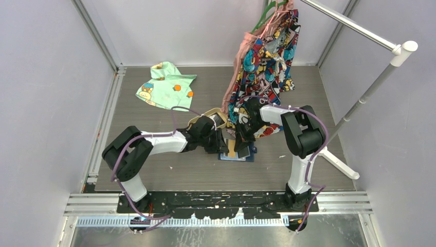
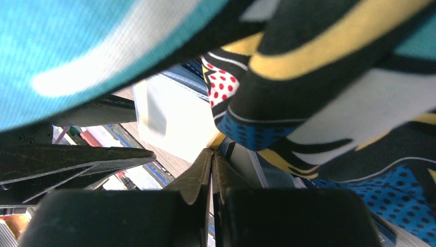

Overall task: Put the credit cards into the card holder
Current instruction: Insert the credit card into the card holder.

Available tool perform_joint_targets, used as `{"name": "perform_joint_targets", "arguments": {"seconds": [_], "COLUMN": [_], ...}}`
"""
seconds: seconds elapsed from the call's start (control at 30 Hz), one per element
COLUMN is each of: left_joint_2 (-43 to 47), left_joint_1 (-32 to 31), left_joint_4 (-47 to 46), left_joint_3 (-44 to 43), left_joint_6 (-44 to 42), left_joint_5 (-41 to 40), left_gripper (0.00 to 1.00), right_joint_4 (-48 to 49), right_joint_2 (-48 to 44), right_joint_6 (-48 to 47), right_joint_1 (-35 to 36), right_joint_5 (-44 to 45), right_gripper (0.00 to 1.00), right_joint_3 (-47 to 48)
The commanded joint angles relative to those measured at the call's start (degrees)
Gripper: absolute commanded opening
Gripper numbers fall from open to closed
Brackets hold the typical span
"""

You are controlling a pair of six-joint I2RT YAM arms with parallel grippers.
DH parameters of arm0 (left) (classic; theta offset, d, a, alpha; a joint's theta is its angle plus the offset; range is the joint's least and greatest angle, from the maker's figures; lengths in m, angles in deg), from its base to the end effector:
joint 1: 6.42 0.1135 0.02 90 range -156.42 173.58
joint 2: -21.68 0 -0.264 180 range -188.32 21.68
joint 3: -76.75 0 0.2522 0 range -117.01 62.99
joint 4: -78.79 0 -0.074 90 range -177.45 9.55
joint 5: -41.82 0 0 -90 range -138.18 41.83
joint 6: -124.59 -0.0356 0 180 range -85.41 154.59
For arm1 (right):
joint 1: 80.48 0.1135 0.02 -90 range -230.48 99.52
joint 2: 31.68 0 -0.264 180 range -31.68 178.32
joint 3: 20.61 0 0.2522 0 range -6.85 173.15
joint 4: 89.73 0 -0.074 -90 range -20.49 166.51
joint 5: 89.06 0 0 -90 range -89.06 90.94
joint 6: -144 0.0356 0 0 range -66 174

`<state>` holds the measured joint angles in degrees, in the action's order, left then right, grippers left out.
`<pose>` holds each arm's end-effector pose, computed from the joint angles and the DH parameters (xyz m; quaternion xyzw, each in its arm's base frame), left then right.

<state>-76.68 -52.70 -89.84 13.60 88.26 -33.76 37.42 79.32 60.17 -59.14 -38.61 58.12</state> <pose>0.2279 -0.2511 0.1505 -0.0131 0.9228 -0.3560 0.1467 0.3052 0.1436 0.1242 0.1384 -0.9300 -0.3379 0.0415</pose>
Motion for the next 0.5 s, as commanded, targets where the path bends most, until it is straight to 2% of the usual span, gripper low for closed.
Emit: {"name": "perform_joint_targets", "arguments": {"seconds": [0.0,0.27,0.47], "left_joint_2": [1.73,1.66,0.75], "left_joint_1": [-0.13,-0.14,-0.39], "left_joint_4": [-5.14,-8.37,-9.18], "left_joint_3": [-1.17,-1.79,-3.13], "left_joint_6": [0.51,1.5,1.81], "left_joint_5": [2.1,3.85,4.82], "left_gripper": [0.35,0.37,0.4], "right_joint_4": [0.11,-2.21,-2.55], "right_joint_2": [-1.84,-5.55,-7.53], "right_joint_6": [-3.41,-7.76,-8.77], "right_joint_1": [-1.3,-4.59,-6.16], "right_joint_5": [-4.69,-10.85,-11.07], "right_gripper": [0.09,0.2,0.27], "right_joint_3": [-0.26,-0.18,-0.9]}}
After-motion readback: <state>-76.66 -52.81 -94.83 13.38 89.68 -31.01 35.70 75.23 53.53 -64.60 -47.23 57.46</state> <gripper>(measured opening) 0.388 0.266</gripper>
